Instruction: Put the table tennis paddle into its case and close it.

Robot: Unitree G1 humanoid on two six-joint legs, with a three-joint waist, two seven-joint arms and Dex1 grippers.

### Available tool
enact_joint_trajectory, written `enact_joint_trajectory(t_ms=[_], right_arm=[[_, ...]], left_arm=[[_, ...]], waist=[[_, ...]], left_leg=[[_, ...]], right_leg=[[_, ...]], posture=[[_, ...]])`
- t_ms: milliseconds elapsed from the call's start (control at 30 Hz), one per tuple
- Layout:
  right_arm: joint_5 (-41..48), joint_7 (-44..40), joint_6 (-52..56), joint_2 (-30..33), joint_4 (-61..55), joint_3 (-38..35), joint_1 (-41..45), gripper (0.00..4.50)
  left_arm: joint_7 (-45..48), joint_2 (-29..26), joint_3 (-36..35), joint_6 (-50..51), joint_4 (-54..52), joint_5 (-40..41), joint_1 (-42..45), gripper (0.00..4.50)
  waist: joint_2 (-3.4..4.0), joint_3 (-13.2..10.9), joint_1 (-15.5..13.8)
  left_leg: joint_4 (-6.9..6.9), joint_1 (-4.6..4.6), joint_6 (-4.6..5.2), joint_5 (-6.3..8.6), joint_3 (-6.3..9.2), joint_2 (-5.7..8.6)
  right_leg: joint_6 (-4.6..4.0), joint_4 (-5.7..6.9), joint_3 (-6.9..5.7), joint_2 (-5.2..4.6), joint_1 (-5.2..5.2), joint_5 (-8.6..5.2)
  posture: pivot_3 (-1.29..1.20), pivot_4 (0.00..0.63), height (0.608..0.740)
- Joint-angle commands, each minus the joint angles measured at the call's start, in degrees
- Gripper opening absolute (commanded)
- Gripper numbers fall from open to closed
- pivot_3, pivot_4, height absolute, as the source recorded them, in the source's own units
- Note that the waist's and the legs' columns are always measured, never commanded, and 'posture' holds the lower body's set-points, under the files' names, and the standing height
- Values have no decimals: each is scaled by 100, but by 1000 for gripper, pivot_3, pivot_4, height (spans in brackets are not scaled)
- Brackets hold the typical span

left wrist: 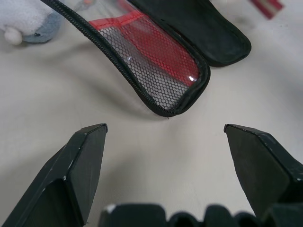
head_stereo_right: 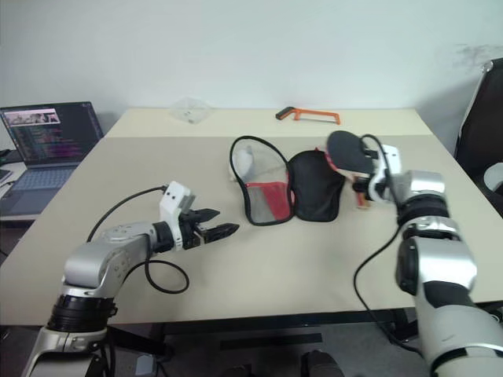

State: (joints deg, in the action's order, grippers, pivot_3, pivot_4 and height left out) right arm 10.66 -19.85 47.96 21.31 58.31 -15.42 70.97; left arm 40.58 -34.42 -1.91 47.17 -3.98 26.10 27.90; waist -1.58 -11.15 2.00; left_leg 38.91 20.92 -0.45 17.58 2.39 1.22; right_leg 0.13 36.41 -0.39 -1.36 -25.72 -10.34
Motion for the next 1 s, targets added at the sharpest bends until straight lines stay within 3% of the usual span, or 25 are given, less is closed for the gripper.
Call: enact_joint_trajectory(t_ms=[33, 333, 567, 1000], right_arm=[[358, 423, 48, -160, -537, -361, 169, 961], [770, 1472, 609, -930, -1511, -631, -137, 961], [698, 1810, 1013, -1094, -2078, -465, -577, 961], [704, 2002, 570, -1131, -1523, -522, -599, 961]], left_arm=[[-23, -13, -33, 10, -238, 19, 78, 4339], [-111, -78, -162, 156, -510, 71, -165, 4339], [-168, -79, -165, 195, -556, 90, -210, 4339], [-176, -64, -124, 179, -503, 74, -127, 4339]], waist=[[0, 0, -45], [0, 0, -64], [0, 0, -33], [0, 0, -18]], left_leg=[[0, 3, 0, 0, -1, 1], [0, 14, 0, 0, 12, 9], [3, 4, 2, 1, 5, 9], [5, -6, 4, -1, -2, 7]], right_leg=[[0, 4, 0, -1, -5, 0], [-1, 0, -11, -13, -8, -1], [-4, 25, -6, -12, -9, -3], [-9, 38, -3, -5, -9, -6]], posture=[[0, 150, 740], [0, 150, 740], [0, 150, 740], [0, 150, 740]])
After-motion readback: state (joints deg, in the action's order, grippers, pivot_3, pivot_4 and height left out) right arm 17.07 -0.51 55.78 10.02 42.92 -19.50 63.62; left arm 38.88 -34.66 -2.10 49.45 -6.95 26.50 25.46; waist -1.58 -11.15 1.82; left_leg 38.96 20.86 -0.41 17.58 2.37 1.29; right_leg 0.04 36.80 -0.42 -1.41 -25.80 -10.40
